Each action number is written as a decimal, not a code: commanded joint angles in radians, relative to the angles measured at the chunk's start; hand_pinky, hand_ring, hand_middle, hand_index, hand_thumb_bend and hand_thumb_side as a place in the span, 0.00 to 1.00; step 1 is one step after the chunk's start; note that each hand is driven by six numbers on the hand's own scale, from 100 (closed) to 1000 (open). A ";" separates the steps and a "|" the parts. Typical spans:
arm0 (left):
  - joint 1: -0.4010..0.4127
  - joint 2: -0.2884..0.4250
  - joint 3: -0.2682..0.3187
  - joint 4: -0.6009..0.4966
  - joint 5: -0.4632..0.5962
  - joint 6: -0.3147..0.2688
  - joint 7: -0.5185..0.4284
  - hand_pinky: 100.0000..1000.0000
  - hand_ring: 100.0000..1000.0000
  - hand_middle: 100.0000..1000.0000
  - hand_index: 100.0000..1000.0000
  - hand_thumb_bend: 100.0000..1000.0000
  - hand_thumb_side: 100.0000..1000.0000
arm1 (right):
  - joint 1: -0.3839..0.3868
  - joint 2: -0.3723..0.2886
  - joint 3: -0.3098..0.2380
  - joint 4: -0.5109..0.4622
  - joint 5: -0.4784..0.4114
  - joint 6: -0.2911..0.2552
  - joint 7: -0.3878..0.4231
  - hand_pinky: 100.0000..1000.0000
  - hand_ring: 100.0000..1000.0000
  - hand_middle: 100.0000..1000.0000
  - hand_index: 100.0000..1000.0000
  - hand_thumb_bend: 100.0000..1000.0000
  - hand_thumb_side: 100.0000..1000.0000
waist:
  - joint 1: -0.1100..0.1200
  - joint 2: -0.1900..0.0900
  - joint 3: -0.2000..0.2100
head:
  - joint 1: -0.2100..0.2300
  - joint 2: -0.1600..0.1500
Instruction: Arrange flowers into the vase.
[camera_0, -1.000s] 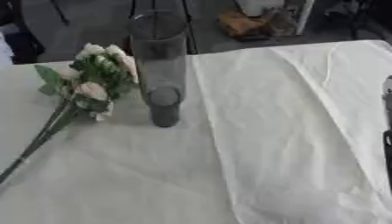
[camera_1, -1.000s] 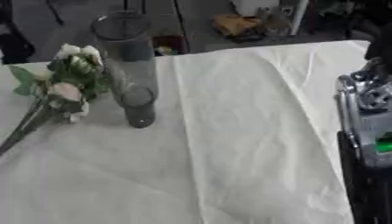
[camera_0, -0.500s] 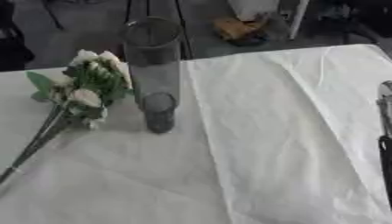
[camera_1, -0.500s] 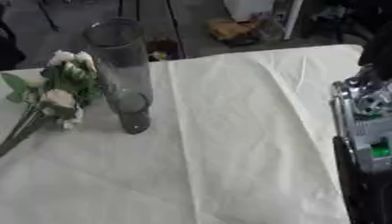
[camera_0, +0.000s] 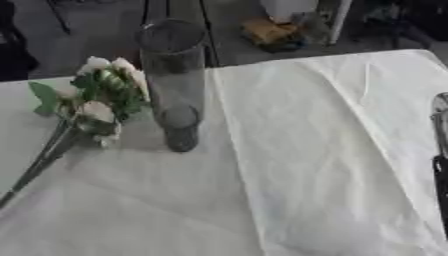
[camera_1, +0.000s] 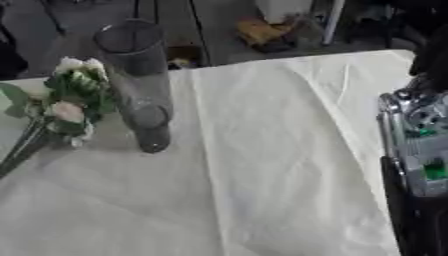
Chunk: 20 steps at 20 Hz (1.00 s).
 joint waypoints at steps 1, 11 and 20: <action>-0.030 0.047 0.002 0.036 -0.036 -0.002 -0.051 0.87 0.90 0.93 1.00 0.58 0.68 | -0.015 -0.008 -0.002 -0.013 -0.001 -0.012 -0.009 0.67 0.78 0.76 0.83 0.00 0.82 | 0.002 -0.014 -0.002 | 0.005 -0.001; -0.154 -0.022 -0.035 0.154 -0.021 0.013 -0.207 0.66 0.79 0.91 1.00 0.54 0.70 | -0.014 -0.001 0.000 -0.013 -0.004 -0.005 -0.009 0.67 0.78 0.75 0.83 0.00 0.81 | 0.007 -0.011 -0.011 | 0.005 -0.002; -0.306 -0.099 -0.131 0.250 -0.044 0.013 -0.189 0.74 0.87 0.96 1.00 0.46 0.72 | -0.019 0.007 0.005 -0.013 -0.012 -0.003 -0.003 0.68 0.78 0.75 0.83 0.00 0.80 | 0.008 -0.007 -0.026 | 0.006 -0.016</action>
